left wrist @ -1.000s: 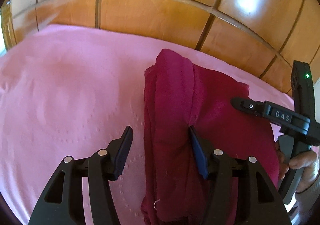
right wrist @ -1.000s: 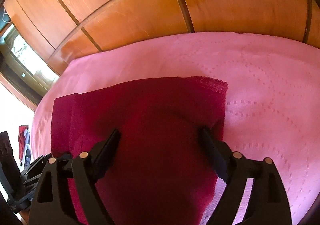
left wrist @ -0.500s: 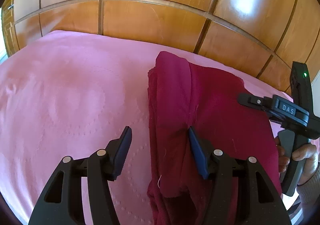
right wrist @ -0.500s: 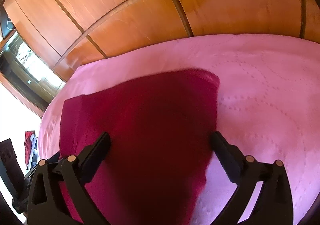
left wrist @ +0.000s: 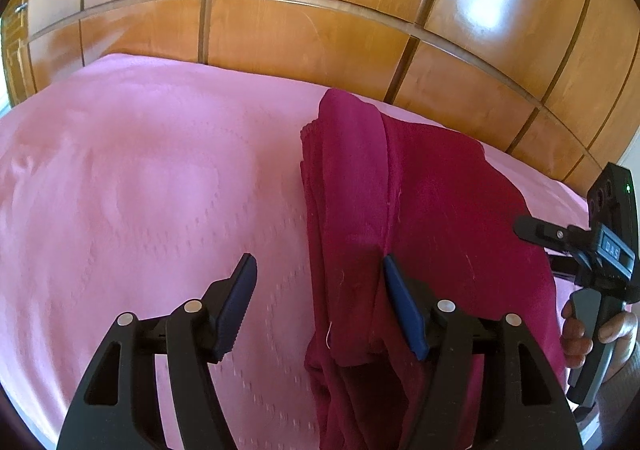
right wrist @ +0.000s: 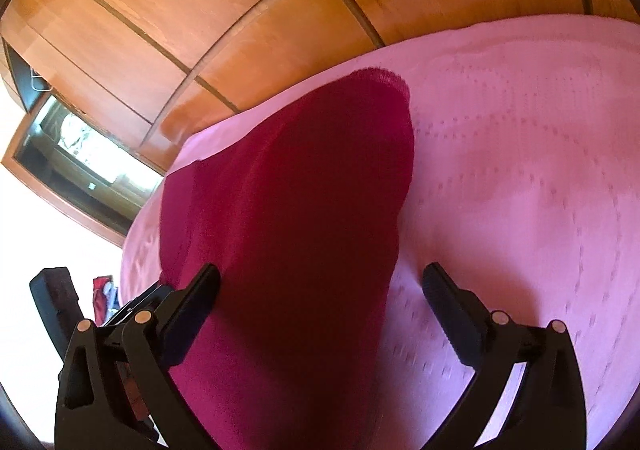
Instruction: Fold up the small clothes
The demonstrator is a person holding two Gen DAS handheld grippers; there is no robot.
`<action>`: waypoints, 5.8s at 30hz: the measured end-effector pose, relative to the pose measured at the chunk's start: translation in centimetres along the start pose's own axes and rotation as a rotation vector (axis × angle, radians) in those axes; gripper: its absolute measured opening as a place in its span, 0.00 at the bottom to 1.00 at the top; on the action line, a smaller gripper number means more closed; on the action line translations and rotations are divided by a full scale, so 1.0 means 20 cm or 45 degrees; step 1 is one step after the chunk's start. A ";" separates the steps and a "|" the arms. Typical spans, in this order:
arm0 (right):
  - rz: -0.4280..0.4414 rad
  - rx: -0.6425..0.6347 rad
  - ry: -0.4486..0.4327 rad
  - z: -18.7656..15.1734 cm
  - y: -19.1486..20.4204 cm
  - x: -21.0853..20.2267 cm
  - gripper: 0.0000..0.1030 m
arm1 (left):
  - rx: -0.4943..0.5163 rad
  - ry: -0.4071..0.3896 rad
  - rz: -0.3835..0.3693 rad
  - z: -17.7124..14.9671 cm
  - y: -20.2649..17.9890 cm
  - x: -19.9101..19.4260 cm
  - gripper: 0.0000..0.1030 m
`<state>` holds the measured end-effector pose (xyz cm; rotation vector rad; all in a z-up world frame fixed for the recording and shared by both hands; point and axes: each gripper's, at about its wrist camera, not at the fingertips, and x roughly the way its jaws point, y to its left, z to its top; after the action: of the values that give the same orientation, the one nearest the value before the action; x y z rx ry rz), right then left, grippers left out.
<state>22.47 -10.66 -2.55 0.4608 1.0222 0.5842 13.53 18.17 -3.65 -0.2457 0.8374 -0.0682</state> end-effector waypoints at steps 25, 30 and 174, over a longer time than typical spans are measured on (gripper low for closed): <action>0.118 -0.047 -0.040 -0.07 0.13 -0.20 0.39 | -0.305 0.126 -0.700 -0.13 0.08 0.07 0.34; 0.066 -0.015 -0.191 -0.06 -0.01 -0.53 0.39 | -0.206 0.193 -0.817 -0.07 -0.26 0.15 0.34; -1.174 0.130 -0.652 -0.76 0.04 -0.78 0.98 | 0.388 -0.228 -0.032 -0.32 -1.25 -0.28 0.96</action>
<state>2.67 -18.77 1.36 0.1675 0.6639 -0.4004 5.93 -6.47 2.40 0.0246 0.6352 -0.1928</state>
